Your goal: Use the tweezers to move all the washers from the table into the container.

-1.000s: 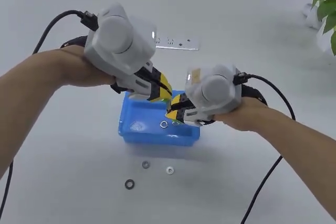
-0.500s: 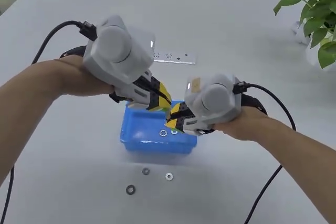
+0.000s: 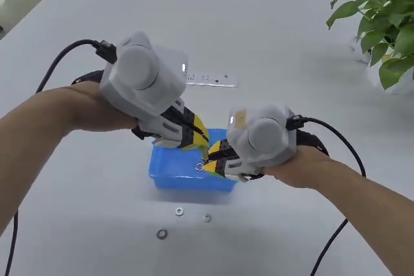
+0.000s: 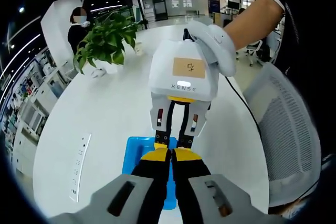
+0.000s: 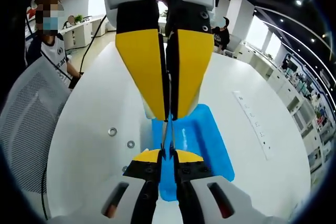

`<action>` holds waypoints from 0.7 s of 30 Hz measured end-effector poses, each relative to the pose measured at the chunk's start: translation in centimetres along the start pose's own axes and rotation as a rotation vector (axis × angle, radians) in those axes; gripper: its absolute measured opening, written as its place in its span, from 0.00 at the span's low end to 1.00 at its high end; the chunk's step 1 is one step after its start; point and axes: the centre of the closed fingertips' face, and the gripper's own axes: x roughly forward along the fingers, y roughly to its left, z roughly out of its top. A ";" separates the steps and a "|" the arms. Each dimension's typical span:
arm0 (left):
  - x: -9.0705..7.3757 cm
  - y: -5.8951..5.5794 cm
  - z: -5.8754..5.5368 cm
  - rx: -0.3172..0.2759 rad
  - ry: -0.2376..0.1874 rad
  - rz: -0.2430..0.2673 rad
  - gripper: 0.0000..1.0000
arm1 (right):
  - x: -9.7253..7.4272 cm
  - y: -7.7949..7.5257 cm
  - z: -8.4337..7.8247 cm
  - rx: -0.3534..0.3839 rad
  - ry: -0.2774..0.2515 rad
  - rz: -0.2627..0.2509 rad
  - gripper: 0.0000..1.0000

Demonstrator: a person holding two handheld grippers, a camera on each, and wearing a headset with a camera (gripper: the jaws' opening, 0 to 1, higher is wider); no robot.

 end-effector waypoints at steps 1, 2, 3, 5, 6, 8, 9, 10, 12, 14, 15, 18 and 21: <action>0.0 -0.2 0.0 -0.001 0.000 -0.001 0.05 | 0.0 0.3 0.0 0.003 0.000 0.002 0.11; 0.0 -0.4 0.0 -0.002 0.000 -0.003 0.05 | -0.1 0.7 -0.1 0.005 0.001 0.004 0.11; 0.1 -0.6 -0.1 -0.003 0.001 -0.004 0.05 | -0.1 0.9 -0.2 0.006 0.002 0.004 0.11; 0.1 -1.0 -0.1 -0.006 -0.001 -0.005 0.05 | -0.2 1.4 -0.3 0.010 0.003 0.008 0.11; 0.1 -1.2 -0.1 -0.008 -0.002 -0.005 0.05 | -0.2 1.5 -0.3 0.010 0.003 0.008 0.11; 0.1 -1.6 -0.1 -0.012 -0.007 -0.005 0.05 | -0.3 1.9 -0.4 0.010 0.006 0.010 0.11; 0.2 -1.9 -0.1 -0.013 -0.007 -0.005 0.05 | -0.2 2.1 -0.5 0.010 0.007 0.011 0.11; 0.2 -2.1 -0.2 -0.013 -0.007 -0.005 0.05 | -0.3 2.3 -0.5 0.010 0.008 0.012 0.11; 0.3 -2.5 -0.2 -0.014 -0.006 -0.006 0.05 | -0.2 2.8 -0.7 0.015 0.010 0.017 0.11; 0.5 -2.9 -0.3 -0.015 -0.005 -0.010 0.05 | -0.1 3.3 -0.8 0.011 0.015 0.023 0.11; 0.6 -3.1 -0.4 -0.016 -0.005 -0.012 0.05 | -0.1 3.5 -0.9 0.012 0.016 0.025 0.11; 0.9 -3.7 -0.6 -0.017 -0.003 -0.016 0.05 | 0.1 4.1 -1.2 0.022 0.013 0.033 0.11; 1.1 -4.1 -0.8 -0.021 -0.006 -0.017 0.05 | 0.2 4.6 -1.5 0.023 0.016 0.040 0.11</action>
